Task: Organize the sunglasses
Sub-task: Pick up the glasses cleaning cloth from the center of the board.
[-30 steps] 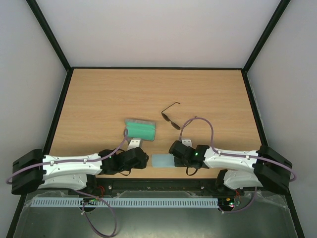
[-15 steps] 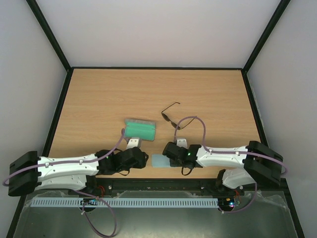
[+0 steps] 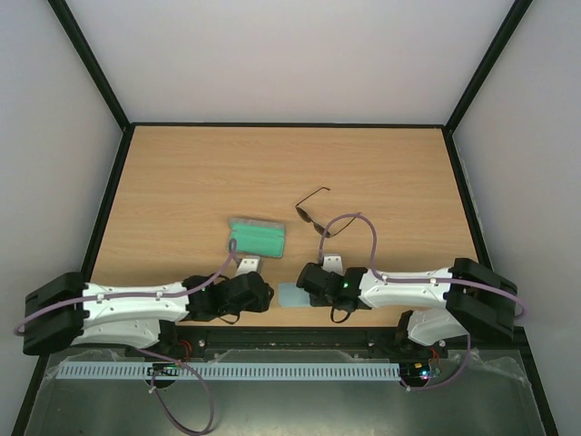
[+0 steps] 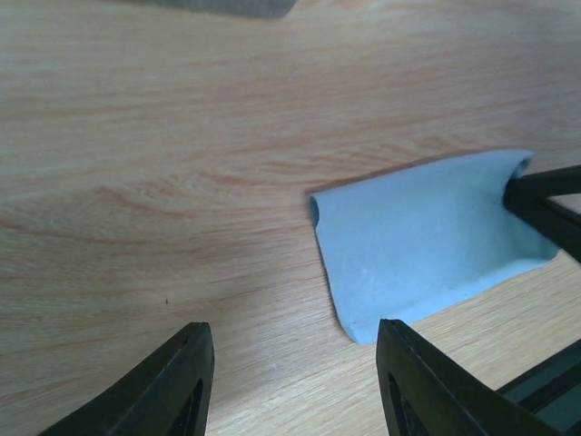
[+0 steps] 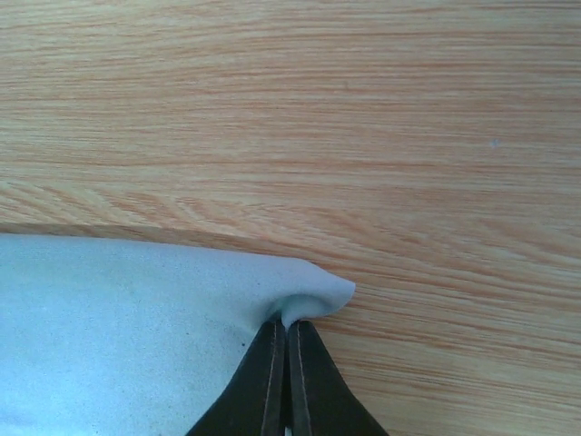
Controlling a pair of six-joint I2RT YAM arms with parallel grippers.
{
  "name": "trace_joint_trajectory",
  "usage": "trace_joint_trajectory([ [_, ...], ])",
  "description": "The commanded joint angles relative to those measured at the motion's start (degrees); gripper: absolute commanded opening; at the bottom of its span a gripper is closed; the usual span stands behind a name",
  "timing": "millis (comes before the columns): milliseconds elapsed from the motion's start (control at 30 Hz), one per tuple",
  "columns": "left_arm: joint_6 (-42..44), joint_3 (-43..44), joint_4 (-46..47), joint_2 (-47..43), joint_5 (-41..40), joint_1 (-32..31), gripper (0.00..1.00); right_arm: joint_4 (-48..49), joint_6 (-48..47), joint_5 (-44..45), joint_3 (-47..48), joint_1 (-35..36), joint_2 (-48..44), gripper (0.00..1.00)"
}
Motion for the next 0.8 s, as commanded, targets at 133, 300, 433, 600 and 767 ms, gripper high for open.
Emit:
trace_joint_trajectory([
  [133, -0.5, 0.6, 8.9, 11.7, 3.8, -0.7, 0.49, -1.0, 0.3, -1.0, -3.4, 0.5, -0.6, 0.01],
  [300, -1.3, 4.1, 9.5, 18.3, 2.9, -1.5, 0.45, 1.2, -0.2, -1.9, -5.3, 0.5, -1.8, 0.02],
  [433, -2.6, 5.8, 9.2, 21.9, 1.5, -2.8, 0.44, 2.6, -0.6, -2.6, -6.7, 0.5, -3.3, 0.01],
  [600, -4.3, 8.2, 6.4, 26.2, -0.2, -4.5, 0.37, 3.8, -1.0, -3.2, -8.3, 0.5, -5.1, 0.02],
  [767, -5.9, 8.5, 5.1, 27.5, -1.2, -5.6, 0.3, 4.3, -1.1, -3.5, -9.6, 0.5, -7.4, 0.01],
])
